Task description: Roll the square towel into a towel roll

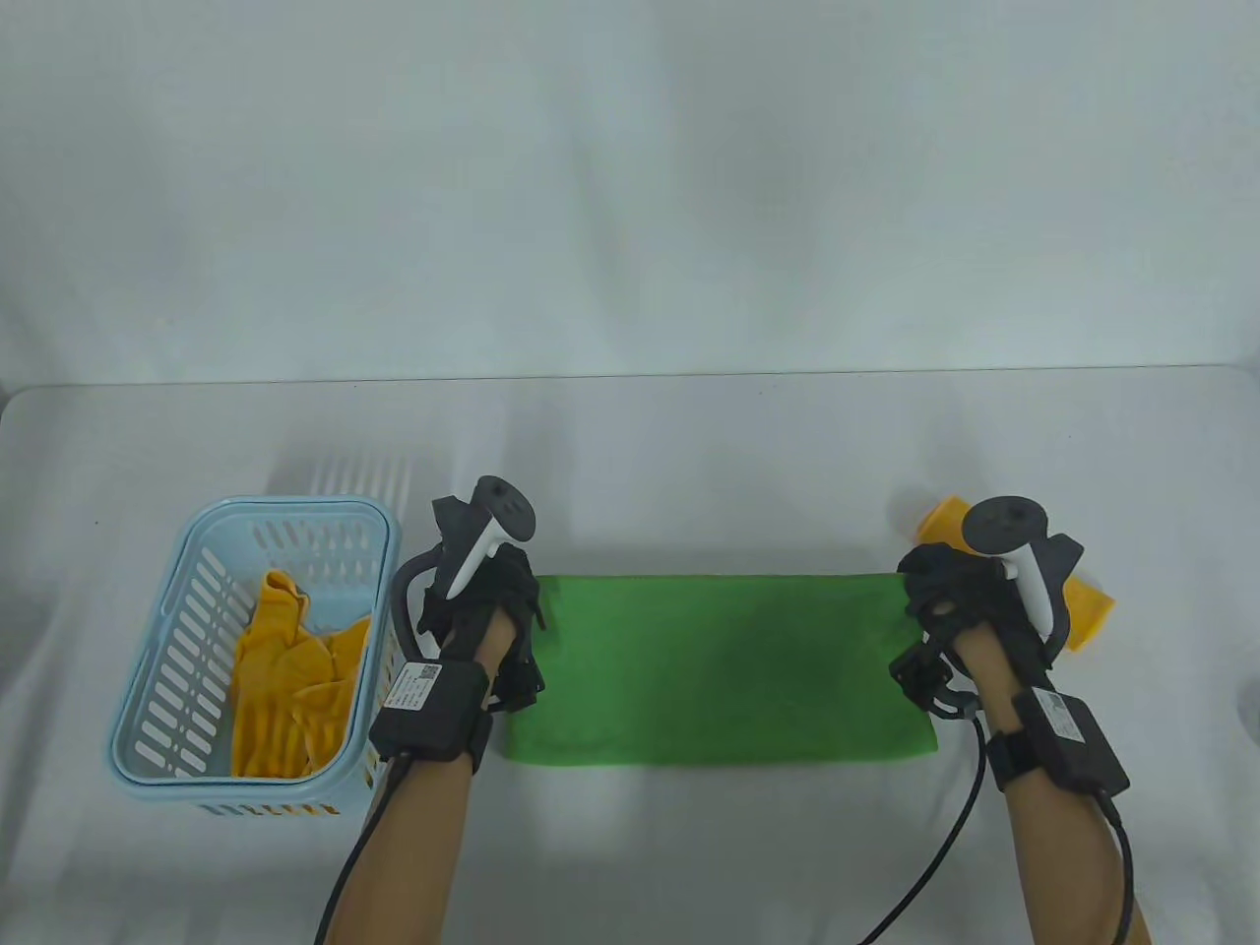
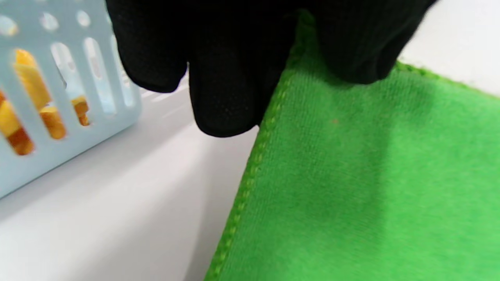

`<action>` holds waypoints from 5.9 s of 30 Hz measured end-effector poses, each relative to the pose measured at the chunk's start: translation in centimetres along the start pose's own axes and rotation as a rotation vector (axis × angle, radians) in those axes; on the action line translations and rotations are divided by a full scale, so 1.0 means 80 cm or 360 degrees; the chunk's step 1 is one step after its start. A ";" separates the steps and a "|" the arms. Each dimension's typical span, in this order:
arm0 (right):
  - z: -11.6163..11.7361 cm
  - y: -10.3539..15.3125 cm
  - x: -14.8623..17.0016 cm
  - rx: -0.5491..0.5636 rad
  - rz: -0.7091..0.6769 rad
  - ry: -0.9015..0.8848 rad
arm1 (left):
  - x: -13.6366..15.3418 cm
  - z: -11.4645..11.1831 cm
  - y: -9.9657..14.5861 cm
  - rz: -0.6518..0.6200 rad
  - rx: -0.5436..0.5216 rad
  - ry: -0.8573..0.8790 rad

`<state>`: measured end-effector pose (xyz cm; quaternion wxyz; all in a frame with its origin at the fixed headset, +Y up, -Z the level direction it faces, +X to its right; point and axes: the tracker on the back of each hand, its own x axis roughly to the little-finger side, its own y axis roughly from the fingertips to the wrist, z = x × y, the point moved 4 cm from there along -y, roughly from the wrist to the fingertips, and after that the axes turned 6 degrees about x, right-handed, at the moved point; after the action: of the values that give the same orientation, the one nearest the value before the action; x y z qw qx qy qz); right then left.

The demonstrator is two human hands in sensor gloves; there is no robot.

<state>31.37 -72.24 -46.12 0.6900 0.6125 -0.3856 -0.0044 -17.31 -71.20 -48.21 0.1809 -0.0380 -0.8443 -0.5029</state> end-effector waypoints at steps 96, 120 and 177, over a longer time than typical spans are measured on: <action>0.323 0.327 -0.259 -0.0266 -0.1410 0.1016 | 0.072 0.038 0.229 -0.0785 -0.0852 -0.0085; 0.239 0.303 -0.250 -0.0375 -0.1220 0.0433 | 0.070 0.035 0.226 -0.0791 -0.0835 -0.0092; 0.001 0.235 -0.194 -0.0164 -0.0958 -0.0632 | 0.032 -0.041 0.160 -0.0780 -0.0413 0.0106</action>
<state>11.64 -60.20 -38.32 0.5994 0.6501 -0.3140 -0.3456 -15.65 -68.05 -35.22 0.0750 0.1611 -0.7504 -0.6366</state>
